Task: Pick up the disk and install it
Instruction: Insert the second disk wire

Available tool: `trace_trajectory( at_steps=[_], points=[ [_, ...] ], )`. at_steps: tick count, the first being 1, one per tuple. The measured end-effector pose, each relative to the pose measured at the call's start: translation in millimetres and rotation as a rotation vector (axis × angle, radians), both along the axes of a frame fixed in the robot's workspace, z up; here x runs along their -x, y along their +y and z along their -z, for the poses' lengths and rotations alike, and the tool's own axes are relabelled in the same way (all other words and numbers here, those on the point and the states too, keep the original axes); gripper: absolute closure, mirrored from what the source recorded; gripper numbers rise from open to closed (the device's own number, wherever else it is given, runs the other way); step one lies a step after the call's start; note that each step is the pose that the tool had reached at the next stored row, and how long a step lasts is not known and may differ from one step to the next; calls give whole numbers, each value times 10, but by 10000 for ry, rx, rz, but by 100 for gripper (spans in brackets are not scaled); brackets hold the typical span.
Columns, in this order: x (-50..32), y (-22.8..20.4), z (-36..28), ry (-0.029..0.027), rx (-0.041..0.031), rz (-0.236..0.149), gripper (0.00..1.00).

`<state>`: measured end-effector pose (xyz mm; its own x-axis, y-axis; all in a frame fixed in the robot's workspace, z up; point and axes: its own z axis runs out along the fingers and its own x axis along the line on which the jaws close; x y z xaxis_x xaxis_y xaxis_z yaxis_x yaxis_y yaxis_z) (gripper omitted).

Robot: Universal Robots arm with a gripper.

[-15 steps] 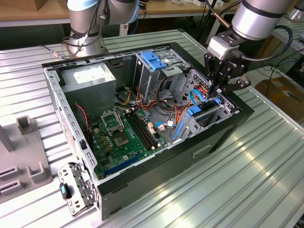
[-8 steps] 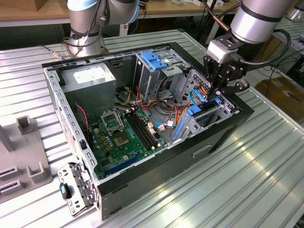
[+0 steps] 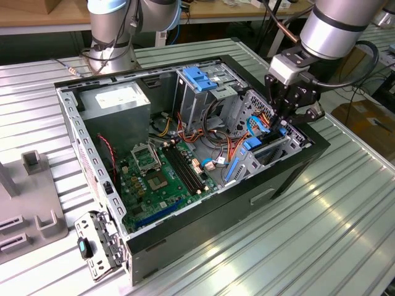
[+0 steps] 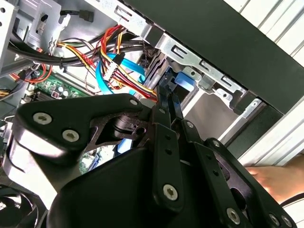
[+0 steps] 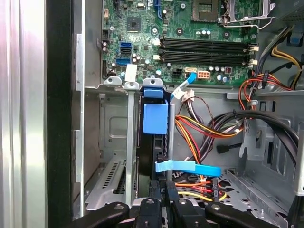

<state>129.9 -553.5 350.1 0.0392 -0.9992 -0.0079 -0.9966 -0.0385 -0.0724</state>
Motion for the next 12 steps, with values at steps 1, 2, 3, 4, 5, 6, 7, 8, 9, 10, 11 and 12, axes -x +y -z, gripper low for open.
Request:
trace_trajectory(
  at_steps=[1,2,3,4,5,6,7,8,9,10,11,12],
  points=[
    [3,0,1,0,0,3,84],
    [4,0,1,0,0,6,84],
    [5,0,3,0,1,7,84],
    [6,1,8,0,0,8,84],
    [7,1,16,0,1,9,84],
    [7,0,20,0,1,10,84],
    [8,1,27,0,1,12,84],
    [10,0,28,0,-5,12,84],
    [12,0,31,0,-10,12,84],
    [13,0,35,0,-12,12,84],
    [15,0,37,0,-12,13,84],
    [16,0,41,1,-10,13,84]
  ],
)
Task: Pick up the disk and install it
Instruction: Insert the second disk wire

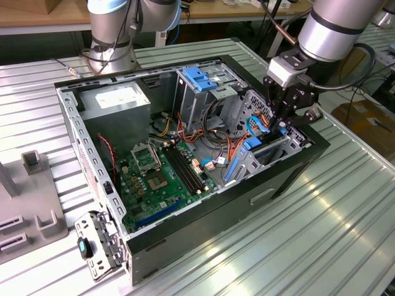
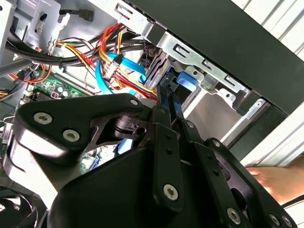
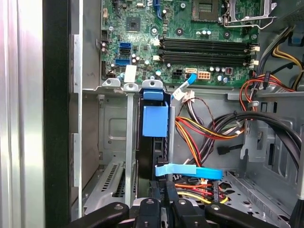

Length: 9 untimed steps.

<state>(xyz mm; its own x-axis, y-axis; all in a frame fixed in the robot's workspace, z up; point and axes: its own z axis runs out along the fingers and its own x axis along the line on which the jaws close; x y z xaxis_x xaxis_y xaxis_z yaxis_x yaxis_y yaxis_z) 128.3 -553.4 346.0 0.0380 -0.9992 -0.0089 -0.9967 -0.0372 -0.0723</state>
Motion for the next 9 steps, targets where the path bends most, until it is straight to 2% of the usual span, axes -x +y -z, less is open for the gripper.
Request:
trace_trajectory(
  at_steps=[6,9],
  points=[
    [2,0,30,0,-2,2,84],
    [3,0,66,10,4,3,84]
  ],
)
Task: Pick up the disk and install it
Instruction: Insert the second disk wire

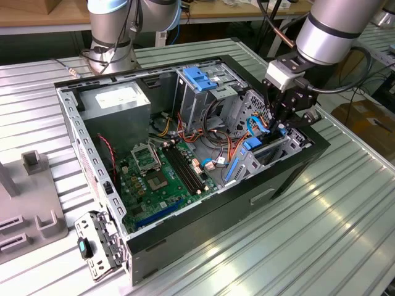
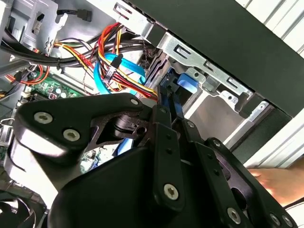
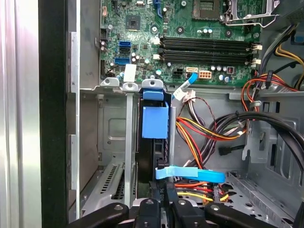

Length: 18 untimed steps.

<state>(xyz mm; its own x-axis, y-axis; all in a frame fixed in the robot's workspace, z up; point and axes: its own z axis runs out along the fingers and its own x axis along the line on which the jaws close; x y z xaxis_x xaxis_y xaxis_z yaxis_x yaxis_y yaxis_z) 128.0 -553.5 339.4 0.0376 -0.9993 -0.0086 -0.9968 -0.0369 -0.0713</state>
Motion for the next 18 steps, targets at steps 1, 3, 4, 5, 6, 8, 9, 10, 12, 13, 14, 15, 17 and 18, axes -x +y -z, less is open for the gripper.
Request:
trace_trajectory(
  at_steps=[1,3,4,5,6,8,9,10,12,13,14,15,17,18],
  points=[
    [0,0,7,3,3,0,84],
    [-1,0,11,3,-5,-1,84],
    [-1,0,11,3,-5,-1,84],
    [-1,0,11,3,-5,-2,84],
    [-1,0,12,3,-5,-2,84],
    [-1,1,19,3,-22,-2,84],
    [-1,0,18,3,-18,-2,82],
    [-1,0,16,3,-13,-2,76],
    [-1,0,13,3,-6,-2,70],
    [-1,0,13,3,-6,-1,70],
    [-1,0,-1,3,-3,-1,70],
    [-1,0,-21,3,-5,-2,70],
    [-1,1,-79,3,-6,-1,70],
    [-1,1,-107,3,-5,-1,70]
  ],
)
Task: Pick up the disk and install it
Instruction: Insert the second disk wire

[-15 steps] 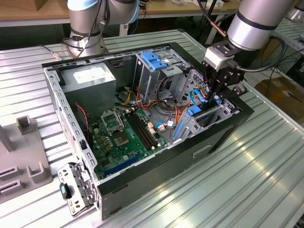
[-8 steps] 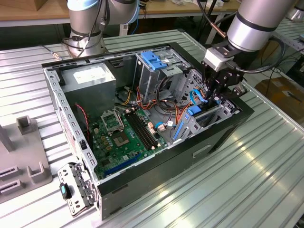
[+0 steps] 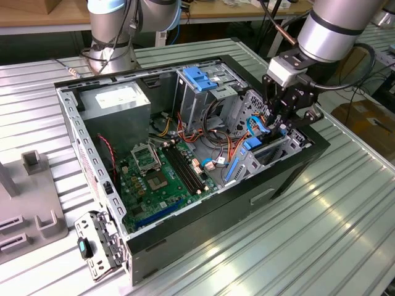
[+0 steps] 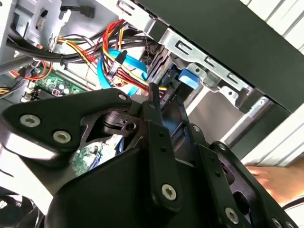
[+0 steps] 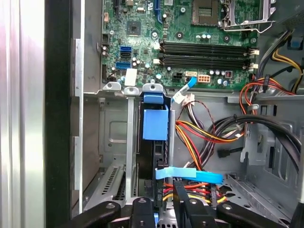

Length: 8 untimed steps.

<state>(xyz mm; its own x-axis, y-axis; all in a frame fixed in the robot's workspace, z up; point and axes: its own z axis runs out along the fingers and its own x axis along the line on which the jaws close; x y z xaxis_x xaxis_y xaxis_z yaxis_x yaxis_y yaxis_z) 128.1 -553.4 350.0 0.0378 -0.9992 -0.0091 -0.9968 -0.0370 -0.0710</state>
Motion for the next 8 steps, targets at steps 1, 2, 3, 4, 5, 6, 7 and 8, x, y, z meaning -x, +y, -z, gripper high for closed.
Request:
trace_trajectory(
  at_steps=[1,2,3,4,5,6,7,8],
  points=[
    [0,0,-31,0,0,0,70],
    [0,0,-59,0,-1,0,70],
    [0,0,-91,0,-2,0,70],
    [0,0,-120,0,0,0,70],
    [0,0,-143,1,0,0,70],
    [0,0,-176,0,0,0,70],
    [0,0,-175,0,-2,0,70],
    [0,0,-175,0,-2,0,70]
  ],
)
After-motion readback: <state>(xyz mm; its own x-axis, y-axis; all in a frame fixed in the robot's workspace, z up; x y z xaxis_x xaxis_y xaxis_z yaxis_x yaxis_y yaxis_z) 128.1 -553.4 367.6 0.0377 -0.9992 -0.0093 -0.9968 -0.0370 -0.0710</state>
